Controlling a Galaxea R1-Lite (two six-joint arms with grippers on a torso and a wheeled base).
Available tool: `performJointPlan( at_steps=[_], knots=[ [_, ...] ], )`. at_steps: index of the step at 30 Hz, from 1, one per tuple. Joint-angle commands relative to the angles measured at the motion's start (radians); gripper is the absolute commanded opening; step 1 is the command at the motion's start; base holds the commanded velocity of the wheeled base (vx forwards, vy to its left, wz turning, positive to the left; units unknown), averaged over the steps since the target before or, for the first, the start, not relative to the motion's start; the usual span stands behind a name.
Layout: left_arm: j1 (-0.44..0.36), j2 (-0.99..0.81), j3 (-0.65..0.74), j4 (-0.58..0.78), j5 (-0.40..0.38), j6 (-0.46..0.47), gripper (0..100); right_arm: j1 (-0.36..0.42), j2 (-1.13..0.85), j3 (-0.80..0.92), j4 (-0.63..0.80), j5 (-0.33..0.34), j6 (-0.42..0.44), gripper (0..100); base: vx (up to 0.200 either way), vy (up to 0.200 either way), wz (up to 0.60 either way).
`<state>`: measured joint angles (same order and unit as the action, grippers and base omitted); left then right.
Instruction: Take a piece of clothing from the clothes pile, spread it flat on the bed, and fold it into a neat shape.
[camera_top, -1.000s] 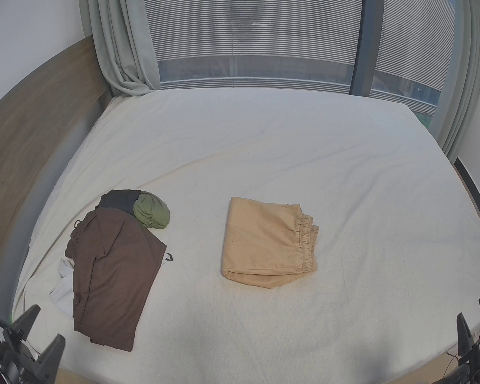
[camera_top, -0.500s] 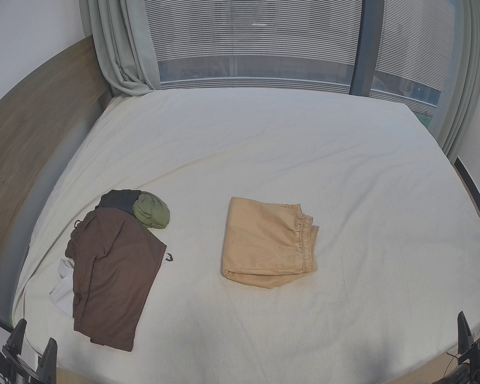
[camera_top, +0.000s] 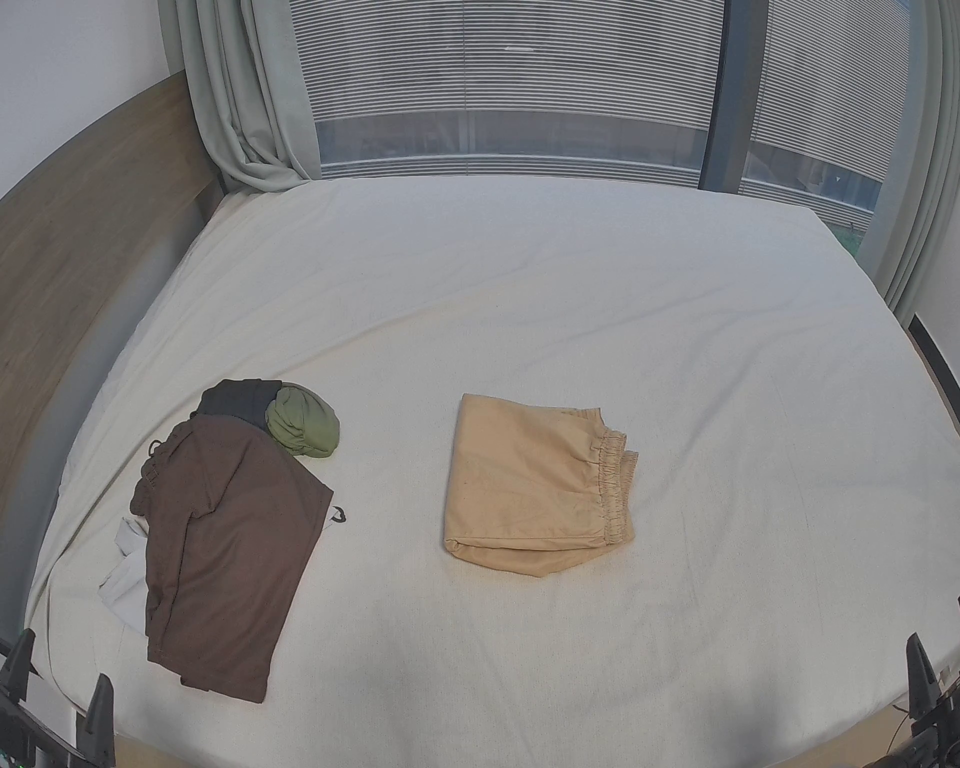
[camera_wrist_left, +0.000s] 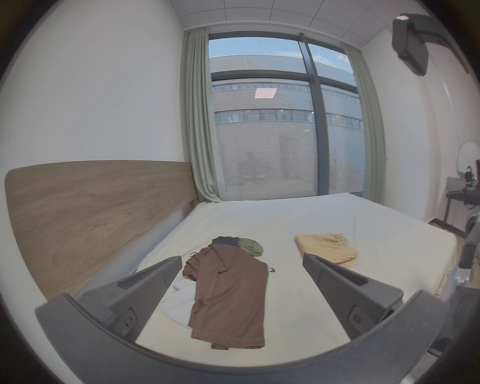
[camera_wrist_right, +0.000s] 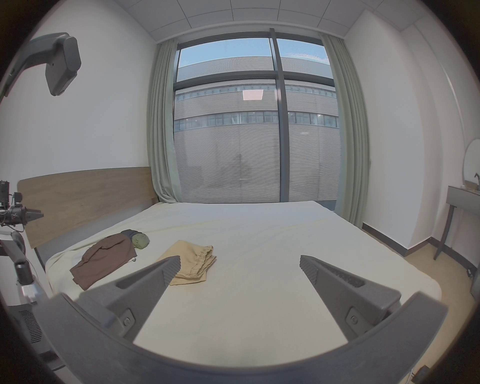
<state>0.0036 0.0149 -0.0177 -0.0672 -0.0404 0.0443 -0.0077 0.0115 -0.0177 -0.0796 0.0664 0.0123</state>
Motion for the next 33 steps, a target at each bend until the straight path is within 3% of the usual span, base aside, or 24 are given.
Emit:
performJointPlan(
  at_steps=[1, 4, 9, 11, 13, 19, 24, 28, 29, 33],
  knots=[
    [-0.001, -0.015, 0.018, 0.009, 0.073, 0.023, 100, 0.0, -0.002, 0.018, 0.003, -0.048, -0.026, 100, 0.0, 0.0, 0.0],
    [-0.005, -0.015, 0.016, 0.07, 0.04, -0.037, 100, 0.0, -0.004, 0.018, 0.006, -0.065, -0.017, 100, 0.0, 0.0, 0.0],
    [-0.002, -0.012, 0.016, 0.066, 0.031, -0.034, 100, 0.0, -0.004, 0.018, 0.006, -0.089, 0.026, 100, 0.0, 0.0, 0.0],
    [-0.007, -0.015, 0.016, 0.066, 0.03, -0.035, 100, 0.0, -0.002, 0.018, 0.006, -0.198, -0.011, 100, 0.0, 0.0, 0.0],
    [-0.007, -0.015, 0.016, 0.066, 0.03, -0.035, 100, -0.002, -0.002, 0.018, 0.004, -0.218, -0.048, 100, 0.0, 0.0, 0.0],
    [-0.005, -0.015, 0.016, 0.066, 0.028, -0.034, 100, -0.002, -0.004, 0.018, 0.001, -0.063, -0.026, 100, 0.0, 0.0, 0.0],
    [-0.005, -0.015, 0.016, 0.066, 0.03, -0.035, 100, 0.0, -0.004, 0.018, 0.004, -0.051, 0.021, 100, 0.0, 0.0, 0.0],
    [-0.005, -0.015, 0.016, 0.066, 0.031, -0.037, 100, -0.002, -0.004, 0.018, 0.015, 0.049, 0.055, 100, 0.0, 0.0, 0.0],
    [-0.005, -0.015, 0.016, 0.066, 0.031, -0.037, 100, -0.002, -0.004, 0.018, 0.017, 0.056, 0.057, 100, 0.0, 0.0, 0.0],
    [-0.005, -0.015, 0.016, 0.066, 0.031, -0.035, 100, -0.002, -0.004, 0.018, 0.021, -0.046, 0.044, 100, 0.0, 0.0, 0.0]
  ],
)
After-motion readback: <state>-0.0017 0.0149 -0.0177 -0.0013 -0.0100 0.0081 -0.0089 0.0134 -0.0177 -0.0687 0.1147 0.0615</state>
